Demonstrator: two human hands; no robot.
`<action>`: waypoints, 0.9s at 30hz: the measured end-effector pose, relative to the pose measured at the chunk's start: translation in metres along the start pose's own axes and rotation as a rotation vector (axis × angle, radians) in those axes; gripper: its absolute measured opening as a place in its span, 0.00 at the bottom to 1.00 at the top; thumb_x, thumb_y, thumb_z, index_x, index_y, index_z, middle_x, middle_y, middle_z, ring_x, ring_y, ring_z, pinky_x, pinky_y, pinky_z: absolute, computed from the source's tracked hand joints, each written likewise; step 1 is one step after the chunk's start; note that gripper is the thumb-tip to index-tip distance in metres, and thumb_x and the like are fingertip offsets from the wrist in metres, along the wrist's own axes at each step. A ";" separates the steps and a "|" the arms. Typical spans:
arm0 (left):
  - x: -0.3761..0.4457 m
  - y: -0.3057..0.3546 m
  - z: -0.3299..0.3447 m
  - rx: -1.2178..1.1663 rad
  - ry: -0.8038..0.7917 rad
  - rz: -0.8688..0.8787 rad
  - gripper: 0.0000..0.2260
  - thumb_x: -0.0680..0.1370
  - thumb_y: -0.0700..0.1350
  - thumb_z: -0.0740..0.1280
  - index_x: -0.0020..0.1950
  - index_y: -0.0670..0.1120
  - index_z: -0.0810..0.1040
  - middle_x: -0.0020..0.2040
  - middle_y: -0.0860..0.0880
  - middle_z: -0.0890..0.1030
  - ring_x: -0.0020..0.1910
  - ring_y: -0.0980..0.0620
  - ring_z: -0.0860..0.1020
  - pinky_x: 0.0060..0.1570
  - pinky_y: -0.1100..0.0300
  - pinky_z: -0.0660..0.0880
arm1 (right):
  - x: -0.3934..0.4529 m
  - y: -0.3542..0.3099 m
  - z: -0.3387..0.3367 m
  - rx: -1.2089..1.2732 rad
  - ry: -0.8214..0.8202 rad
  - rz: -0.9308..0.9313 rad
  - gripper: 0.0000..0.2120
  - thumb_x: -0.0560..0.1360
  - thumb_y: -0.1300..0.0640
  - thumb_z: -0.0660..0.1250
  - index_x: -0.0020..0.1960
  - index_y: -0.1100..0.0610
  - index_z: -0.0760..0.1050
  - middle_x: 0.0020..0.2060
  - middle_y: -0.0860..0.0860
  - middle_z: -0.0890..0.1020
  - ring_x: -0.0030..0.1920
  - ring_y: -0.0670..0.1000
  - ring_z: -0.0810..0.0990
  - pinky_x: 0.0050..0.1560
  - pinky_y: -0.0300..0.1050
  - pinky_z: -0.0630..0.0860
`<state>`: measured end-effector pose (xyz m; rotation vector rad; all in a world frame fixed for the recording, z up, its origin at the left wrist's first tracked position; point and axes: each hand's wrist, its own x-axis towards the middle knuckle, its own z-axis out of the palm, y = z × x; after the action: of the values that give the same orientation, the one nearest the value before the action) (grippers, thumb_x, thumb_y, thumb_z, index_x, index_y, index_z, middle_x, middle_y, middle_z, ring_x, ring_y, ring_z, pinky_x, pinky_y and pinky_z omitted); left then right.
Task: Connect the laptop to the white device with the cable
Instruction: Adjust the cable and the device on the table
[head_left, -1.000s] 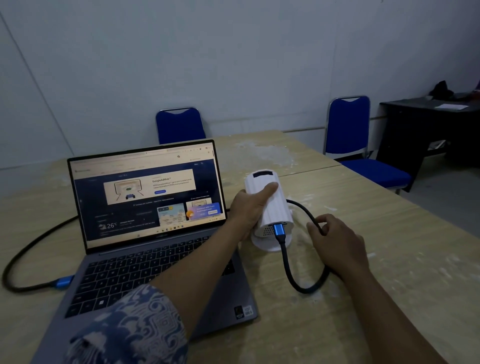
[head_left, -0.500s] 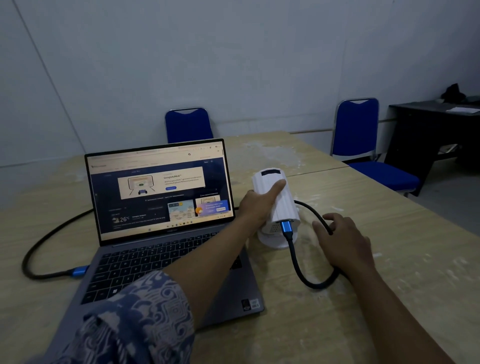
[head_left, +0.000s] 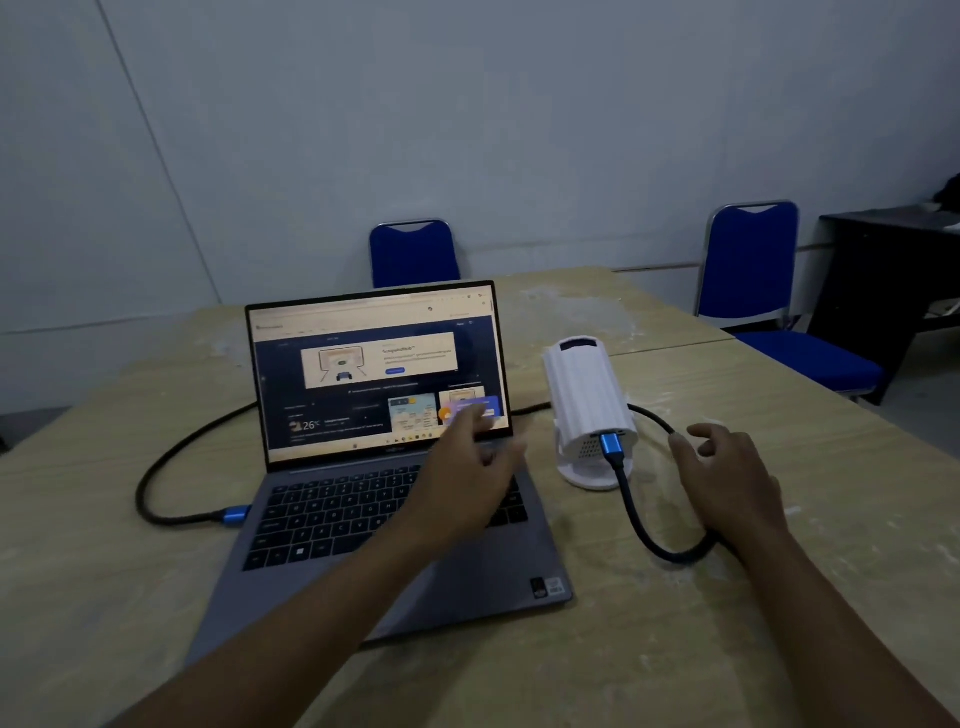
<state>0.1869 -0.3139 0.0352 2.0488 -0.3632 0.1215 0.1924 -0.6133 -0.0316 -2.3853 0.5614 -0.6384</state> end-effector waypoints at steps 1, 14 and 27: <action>-0.012 -0.008 -0.016 0.022 0.001 0.003 0.28 0.78 0.56 0.66 0.76 0.51 0.62 0.70 0.53 0.73 0.57 0.61 0.76 0.46 0.69 0.73 | -0.001 -0.002 -0.002 0.019 0.020 -0.003 0.21 0.76 0.36 0.59 0.61 0.48 0.75 0.53 0.52 0.76 0.50 0.56 0.76 0.54 0.55 0.73; -0.086 -0.076 -0.153 0.338 0.215 -0.125 0.15 0.77 0.48 0.69 0.63 0.48 0.75 0.58 0.49 0.80 0.53 0.55 0.77 0.48 0.63 0.71 | -0.074 -0.104 -0.036 0.161 0.221 -0.403 0.03 0.79 0.55 0.64 0.50 0.51 0.77 0.43 0.50 0.79 0.40 0.51 0.76 0.35 0.41 0.69; -0.177 -0.116 -0.140 0.444 0.229 -0.191 0.28 0.76 0.63 0.62 0.71 0.50 0.64 0.61 0.50 0.73 0.57 0.54 0.70 0.53 0.59 0.71 | -0.188 -0.109 0.019 0.042 -0.267 -0.287 0.36 0.73 0.30 0.59 0.74 0.49 0.65 0.68 0.49 0.75 0.65 0.52 0.73 0.62 0.53 0.74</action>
<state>0.0633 -0.1036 -0.0364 2.4620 0.0080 0.3407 0.0789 -0.4270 -0.0323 -2.4793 0.0918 -0.4337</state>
